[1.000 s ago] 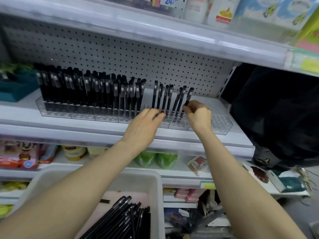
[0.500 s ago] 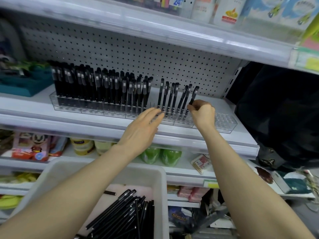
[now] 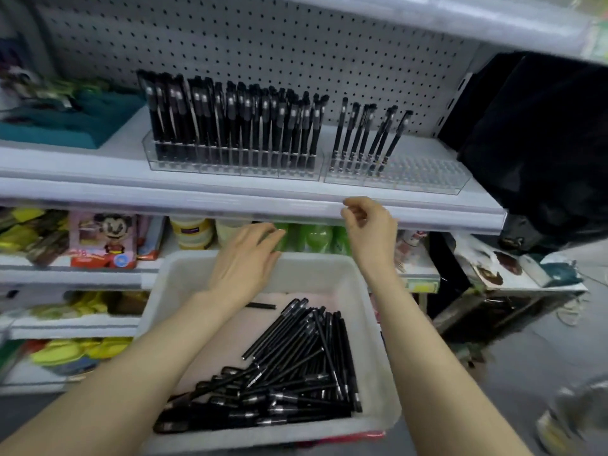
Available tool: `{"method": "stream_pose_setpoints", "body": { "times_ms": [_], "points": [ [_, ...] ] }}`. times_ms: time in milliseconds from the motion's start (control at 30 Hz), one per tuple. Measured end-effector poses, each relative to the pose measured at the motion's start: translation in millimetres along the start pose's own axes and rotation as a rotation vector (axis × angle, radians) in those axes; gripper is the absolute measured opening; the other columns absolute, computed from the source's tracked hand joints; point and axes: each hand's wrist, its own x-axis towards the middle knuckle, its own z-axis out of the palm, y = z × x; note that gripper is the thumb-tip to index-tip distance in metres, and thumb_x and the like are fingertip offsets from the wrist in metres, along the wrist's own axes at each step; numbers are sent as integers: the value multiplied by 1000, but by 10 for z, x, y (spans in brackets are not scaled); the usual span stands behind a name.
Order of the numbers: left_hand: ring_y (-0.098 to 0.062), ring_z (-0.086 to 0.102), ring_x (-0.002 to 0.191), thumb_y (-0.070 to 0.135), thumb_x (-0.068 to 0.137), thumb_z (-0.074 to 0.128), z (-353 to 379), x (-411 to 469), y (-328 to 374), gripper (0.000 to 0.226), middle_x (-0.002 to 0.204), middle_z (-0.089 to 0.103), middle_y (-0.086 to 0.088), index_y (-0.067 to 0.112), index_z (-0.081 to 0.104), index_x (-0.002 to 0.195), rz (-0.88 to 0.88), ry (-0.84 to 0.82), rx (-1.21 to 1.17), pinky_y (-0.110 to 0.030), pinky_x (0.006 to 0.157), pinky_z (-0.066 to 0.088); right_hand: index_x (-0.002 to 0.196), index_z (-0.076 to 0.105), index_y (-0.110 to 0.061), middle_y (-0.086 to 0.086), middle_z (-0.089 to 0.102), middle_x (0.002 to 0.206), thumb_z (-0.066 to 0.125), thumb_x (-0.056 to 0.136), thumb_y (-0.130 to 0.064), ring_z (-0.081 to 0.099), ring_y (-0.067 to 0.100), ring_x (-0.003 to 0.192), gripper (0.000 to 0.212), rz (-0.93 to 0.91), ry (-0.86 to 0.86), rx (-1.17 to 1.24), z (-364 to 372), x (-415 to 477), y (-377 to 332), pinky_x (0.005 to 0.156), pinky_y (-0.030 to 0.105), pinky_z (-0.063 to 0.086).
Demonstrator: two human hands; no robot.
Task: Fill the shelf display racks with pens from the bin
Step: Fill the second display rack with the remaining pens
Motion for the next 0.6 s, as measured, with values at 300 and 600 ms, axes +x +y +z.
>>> {"method": "stream_pose_setpoints", "body": {
  "times_ms": [300, 600],
  "points": [
    [-33, 51, 108, 23, 81, 69, 246, -342, -126, 56, 120, 58, -13, 11, 53, 134, 12, -43, 49, -44, 107, 25, 103, 62, -11, 10, 69, 96, 61, 91, -35, 63, 30, 94, 27, 220, -484, -558, 351, -1029, 167, 76, 34, 49],
    [-30, 48, 113, 26, 90, 57, 219, -348, -71, 46, 122, 58, -10, 14, 54, 134, -26, -24, -20, -46, 111, 27, 89, 66, -16, 3, 69, 82, 66, 88, -30, 63, 24, 81, 14, 266, -334, -338, 418, -1019, 177, 71, 33, 49]
  ]
}}
